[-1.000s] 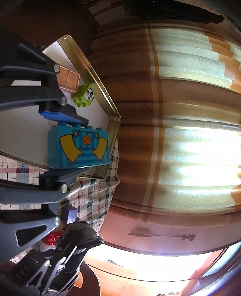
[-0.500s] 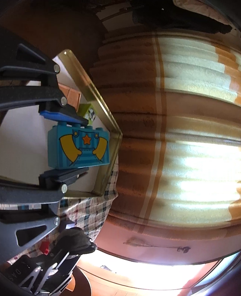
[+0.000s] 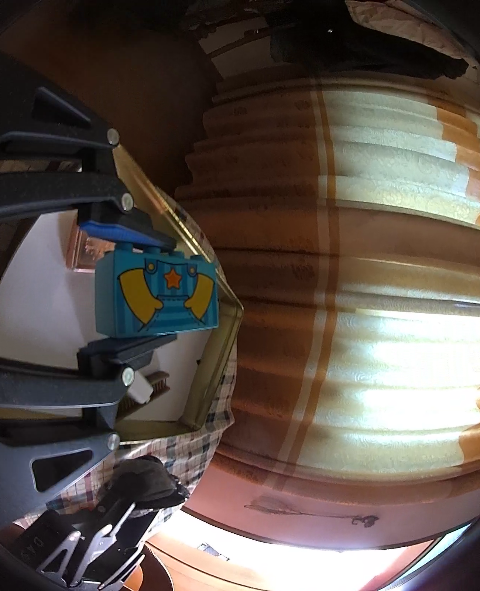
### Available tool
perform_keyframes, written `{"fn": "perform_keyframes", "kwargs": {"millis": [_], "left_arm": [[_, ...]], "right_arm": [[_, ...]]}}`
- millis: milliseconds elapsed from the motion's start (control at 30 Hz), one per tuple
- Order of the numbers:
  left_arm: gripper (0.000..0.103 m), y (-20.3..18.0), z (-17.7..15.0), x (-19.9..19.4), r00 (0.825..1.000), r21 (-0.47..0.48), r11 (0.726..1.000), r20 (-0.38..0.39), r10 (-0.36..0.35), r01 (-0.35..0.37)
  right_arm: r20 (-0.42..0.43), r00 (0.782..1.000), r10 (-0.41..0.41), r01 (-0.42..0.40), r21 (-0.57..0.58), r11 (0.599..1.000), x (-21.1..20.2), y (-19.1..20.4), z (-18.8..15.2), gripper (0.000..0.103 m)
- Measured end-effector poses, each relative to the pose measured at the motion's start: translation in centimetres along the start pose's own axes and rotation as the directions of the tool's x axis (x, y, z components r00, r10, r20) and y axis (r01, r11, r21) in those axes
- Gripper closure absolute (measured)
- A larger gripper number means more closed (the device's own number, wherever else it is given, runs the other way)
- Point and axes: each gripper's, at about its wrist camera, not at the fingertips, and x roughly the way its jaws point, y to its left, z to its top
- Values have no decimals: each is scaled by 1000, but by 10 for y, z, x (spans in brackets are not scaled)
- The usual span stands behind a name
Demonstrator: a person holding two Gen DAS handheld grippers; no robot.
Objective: Organize rigid objects
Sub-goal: 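Open the left tool to drop the blue block into the tray while the right tool releases the geode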
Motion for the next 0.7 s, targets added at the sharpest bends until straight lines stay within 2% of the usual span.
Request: {"fn": "perform_keyframes", "kwargs": {"millis": [400,700], "left_arm": [[62,7,4,29,993,40,999,-118,32,-27],[62,2,2,38,986,64,998,-166,35,-24]], "right_arm": [[-74,996,47,-49,-22,999,42,15,23,57],[-139,989,54,-60,-37,998,70,22,33,57]]}}
